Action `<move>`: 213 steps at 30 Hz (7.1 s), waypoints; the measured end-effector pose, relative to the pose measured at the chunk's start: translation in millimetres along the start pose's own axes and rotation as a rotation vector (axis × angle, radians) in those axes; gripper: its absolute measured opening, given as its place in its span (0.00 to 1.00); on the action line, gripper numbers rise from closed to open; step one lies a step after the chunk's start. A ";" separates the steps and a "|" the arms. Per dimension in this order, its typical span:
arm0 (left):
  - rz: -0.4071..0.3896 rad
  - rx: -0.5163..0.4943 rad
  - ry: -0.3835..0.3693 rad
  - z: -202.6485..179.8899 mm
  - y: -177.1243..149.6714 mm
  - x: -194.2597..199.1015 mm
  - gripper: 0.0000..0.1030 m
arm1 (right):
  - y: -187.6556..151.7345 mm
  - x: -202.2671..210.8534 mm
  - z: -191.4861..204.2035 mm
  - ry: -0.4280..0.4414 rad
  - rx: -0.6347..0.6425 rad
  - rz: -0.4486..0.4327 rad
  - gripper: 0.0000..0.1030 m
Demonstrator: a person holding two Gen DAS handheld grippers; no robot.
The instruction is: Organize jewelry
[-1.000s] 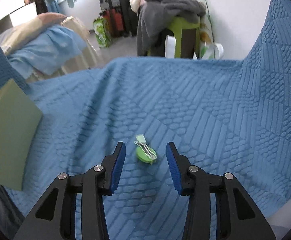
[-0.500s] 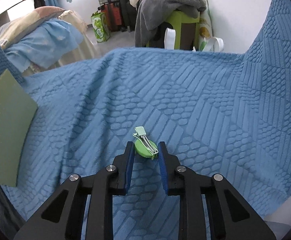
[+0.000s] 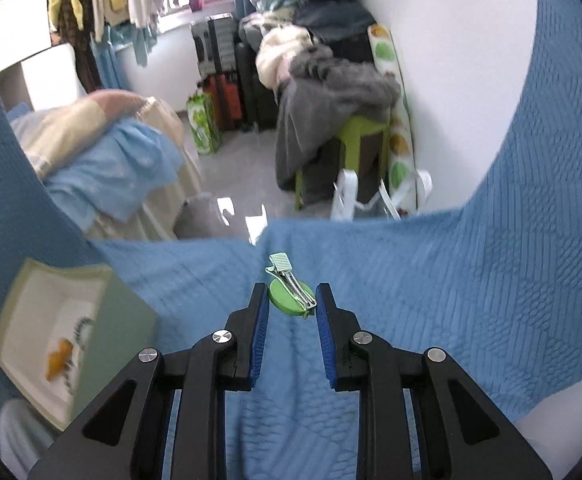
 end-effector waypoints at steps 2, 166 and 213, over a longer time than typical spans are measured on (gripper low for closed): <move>-0.008 0.000 -0.002 4.1 0.7 6.4 0.37 | 8.0 13.1 13.9 0.014 0.004 -0.020 0.21; 0.049 -0.045 0.131 -18.4 -69.4 74.3 0.80 | -122.1 206.4 33.1 0.056 0.011 -0.112 1.00; 0.030 -0.032 0.152 -17.1 -67.1 84.4 0.81 | -120.6 210.8 38.9 0.058 0.030 -0.116 1.00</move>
Point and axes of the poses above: each gripper's, at about its wrist camera, not at the fingertips, and x roughly against the way its jaws point, z to its left, y to its top, the point moved 9 cm from there along -x, roughly the way its jaws point, and after that the axes turned 11 degrees about z, right-handed, at the moved point
